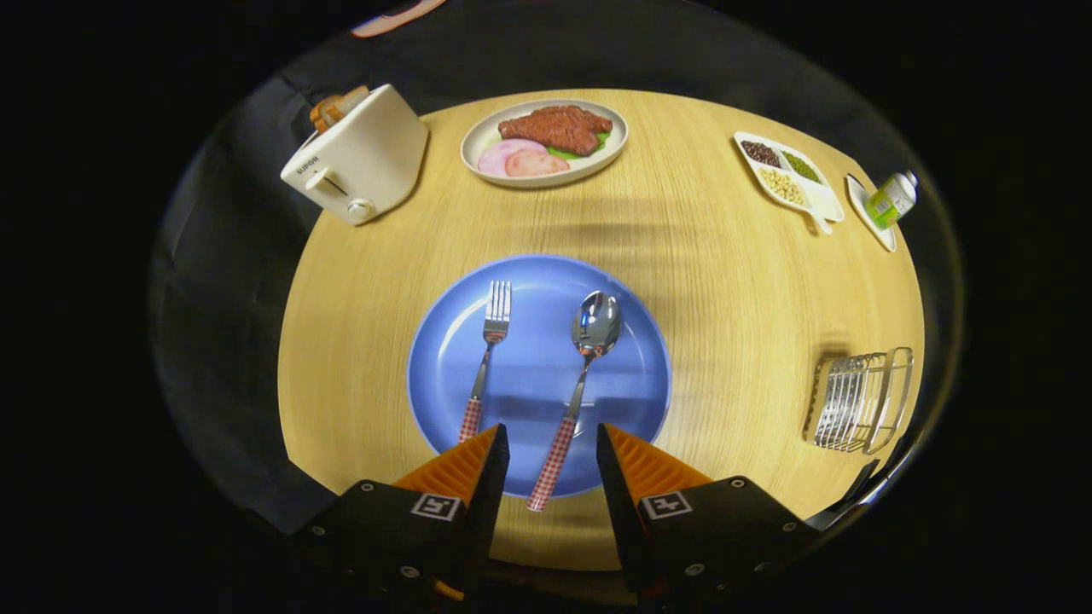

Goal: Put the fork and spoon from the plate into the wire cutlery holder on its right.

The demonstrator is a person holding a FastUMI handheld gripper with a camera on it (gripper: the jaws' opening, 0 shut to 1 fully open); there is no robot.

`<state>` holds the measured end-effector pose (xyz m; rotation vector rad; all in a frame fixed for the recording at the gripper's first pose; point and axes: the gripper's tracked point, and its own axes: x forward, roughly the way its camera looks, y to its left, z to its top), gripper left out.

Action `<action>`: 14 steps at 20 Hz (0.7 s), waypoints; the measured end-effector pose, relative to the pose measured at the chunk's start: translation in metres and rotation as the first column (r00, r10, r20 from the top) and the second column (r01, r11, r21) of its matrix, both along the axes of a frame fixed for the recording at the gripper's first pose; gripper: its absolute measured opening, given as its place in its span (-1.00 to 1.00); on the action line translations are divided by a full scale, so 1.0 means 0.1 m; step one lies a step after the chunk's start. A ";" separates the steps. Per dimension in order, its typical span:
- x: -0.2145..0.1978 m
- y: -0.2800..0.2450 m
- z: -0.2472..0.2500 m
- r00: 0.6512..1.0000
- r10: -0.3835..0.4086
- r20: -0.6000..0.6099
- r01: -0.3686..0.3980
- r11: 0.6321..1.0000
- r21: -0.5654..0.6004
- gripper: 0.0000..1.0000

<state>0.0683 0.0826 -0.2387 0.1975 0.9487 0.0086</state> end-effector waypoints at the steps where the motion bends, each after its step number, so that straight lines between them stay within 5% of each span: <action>1: -0.02 0.00 -0.08 1.000 -0.003 -0.025 0.003 1.000 -0.009 0.14; 8: -0.04 0.09 -0.29 0.993 -0.018 -0.117 0.021 1.000 0.021 -0.11; 11: -0.05 0.08 -0.30 0.992 -0.028 -0.127 0.029 1.000 0.009 -0.55; 14: -0.05 0.10 -0.31 0.992 -0.018 -0.129 0.022 0.999 0.023 -0.71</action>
